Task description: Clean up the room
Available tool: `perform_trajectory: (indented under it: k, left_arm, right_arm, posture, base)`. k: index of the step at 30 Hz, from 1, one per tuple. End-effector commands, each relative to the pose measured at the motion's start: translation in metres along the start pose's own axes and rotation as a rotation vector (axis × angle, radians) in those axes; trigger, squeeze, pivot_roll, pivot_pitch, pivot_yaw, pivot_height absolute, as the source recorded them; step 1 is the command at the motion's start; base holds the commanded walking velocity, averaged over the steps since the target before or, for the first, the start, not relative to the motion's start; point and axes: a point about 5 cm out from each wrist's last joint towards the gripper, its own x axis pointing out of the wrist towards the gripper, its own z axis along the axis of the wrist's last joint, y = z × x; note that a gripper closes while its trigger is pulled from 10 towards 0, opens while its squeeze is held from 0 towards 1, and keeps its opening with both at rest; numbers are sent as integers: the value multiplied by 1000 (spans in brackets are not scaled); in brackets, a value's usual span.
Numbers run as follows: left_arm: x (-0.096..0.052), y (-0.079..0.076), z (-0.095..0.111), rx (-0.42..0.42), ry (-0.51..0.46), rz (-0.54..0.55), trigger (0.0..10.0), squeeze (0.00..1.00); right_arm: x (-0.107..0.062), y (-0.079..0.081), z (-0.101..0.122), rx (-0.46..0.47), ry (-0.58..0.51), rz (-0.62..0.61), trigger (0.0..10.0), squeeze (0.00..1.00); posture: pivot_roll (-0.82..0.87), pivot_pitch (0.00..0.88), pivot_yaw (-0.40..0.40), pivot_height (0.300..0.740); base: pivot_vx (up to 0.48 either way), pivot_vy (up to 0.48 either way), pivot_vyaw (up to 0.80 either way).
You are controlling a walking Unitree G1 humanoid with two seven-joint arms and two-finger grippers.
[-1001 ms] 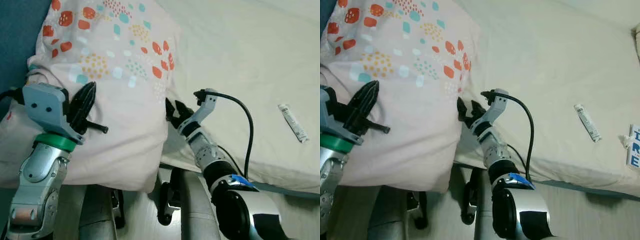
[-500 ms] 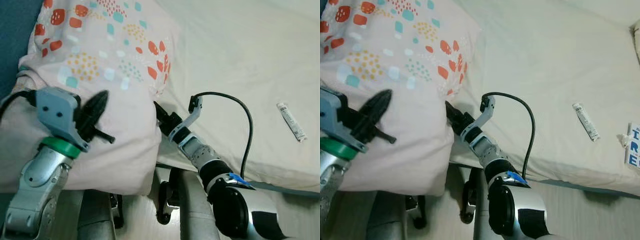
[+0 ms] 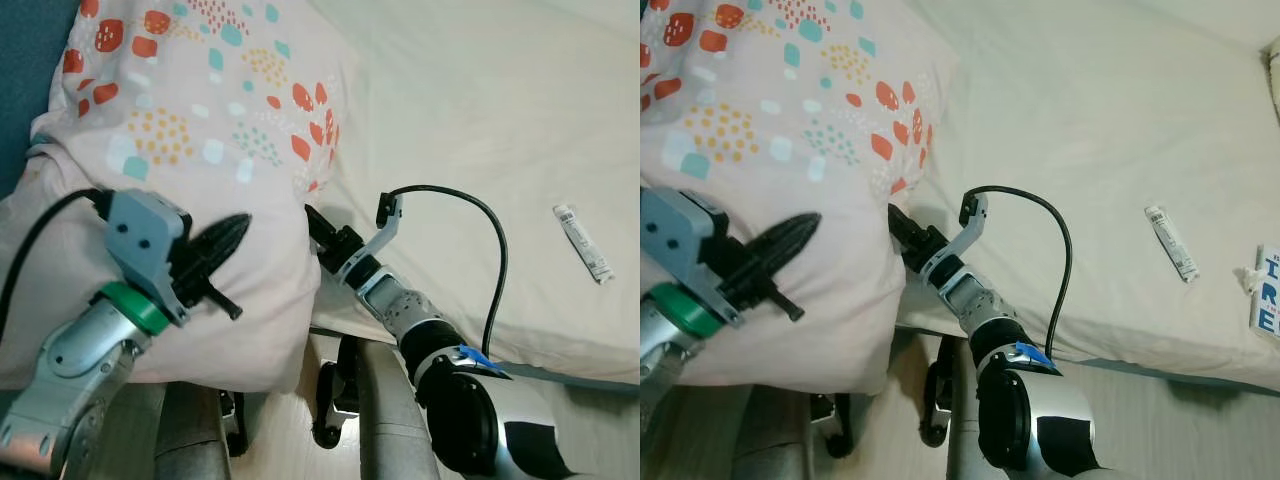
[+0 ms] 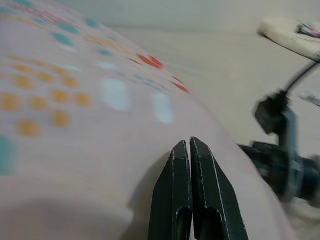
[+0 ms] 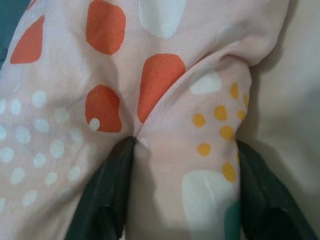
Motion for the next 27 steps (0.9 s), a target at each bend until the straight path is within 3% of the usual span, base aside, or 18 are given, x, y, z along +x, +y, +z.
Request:
perform_trajectory:
  k: [1,11,16,21,27]
  left_arm:
    - [-1,2,-1,-18,-6,28,10000,0]
    - [-2,7,4,-10,-22,49,10000,0]
    - [0,7,1,17,2,29,10000,0]
    - [1,10,-5,59,28,55,10000,0]
    - [5,18,-4,91,16,103,10000,0]
  right_arm:
    - [-6,-7,-1,9,-18,-49,0,0]
    - [-5,-9,12,-6,-99,-91,0,0]
    - [0,-2,25,-21,-180,-72,0,0]
    - [10,14,43,-37,-285,-4,0,0]
    - [16,31,48,-14,-359,72,0,0]
  posture:
    - [217,363,-158,608]
    - [218,360,-155,608]
    - [213,357,-152,608]
    - [204,354,-150,608]
    - [198,353,-147,608]
  base:
    - [0,0,0]
    - [0,0,0]
    - [0,0,0]
    - [0,0,0]
    - [0,0,0]
